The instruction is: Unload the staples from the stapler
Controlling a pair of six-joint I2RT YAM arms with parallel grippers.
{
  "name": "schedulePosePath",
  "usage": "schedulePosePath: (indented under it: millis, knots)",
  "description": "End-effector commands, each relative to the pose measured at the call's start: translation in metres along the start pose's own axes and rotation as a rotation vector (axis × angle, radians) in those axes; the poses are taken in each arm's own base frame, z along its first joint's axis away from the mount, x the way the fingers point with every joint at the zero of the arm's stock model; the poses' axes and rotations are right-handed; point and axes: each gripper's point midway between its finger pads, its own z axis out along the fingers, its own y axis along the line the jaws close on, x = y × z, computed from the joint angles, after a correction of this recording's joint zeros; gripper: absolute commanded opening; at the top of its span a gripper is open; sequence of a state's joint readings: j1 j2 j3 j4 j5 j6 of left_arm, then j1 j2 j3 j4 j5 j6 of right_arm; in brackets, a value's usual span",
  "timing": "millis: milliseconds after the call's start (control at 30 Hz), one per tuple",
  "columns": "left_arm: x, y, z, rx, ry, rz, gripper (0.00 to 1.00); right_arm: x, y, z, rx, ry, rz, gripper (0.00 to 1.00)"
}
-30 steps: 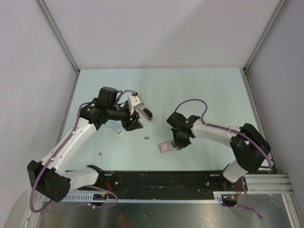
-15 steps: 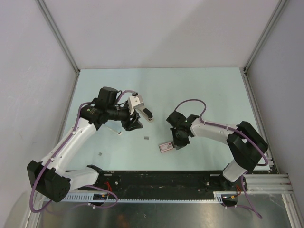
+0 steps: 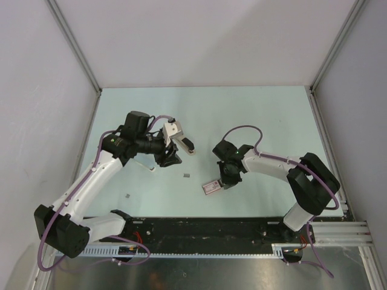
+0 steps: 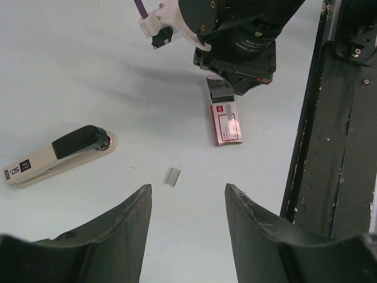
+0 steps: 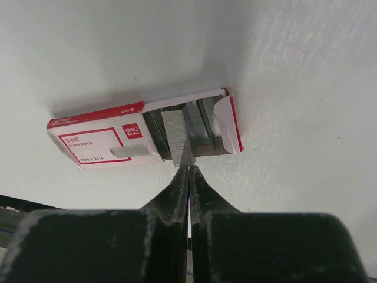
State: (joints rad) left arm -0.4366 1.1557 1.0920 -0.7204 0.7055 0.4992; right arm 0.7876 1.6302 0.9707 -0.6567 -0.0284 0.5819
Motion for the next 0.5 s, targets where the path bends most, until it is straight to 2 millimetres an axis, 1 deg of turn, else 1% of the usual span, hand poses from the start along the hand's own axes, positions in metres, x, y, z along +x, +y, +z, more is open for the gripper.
schedulePosePath:
  millis: [0,467]
  knots:
    - [-0.0016,-0.0057,-0.0035,0.007,-0.013,0.037,0.58,-0.0147,0.0101,-0.0046,-0.031,-0.031,-0.015,0.00]
    - [0.0023,-0.0084,-0.0032,0.016,-0.011,0.042,0.57,-0.0235,0.0136,-0.0072,-0.029,-0.040,-0.031,0.00]
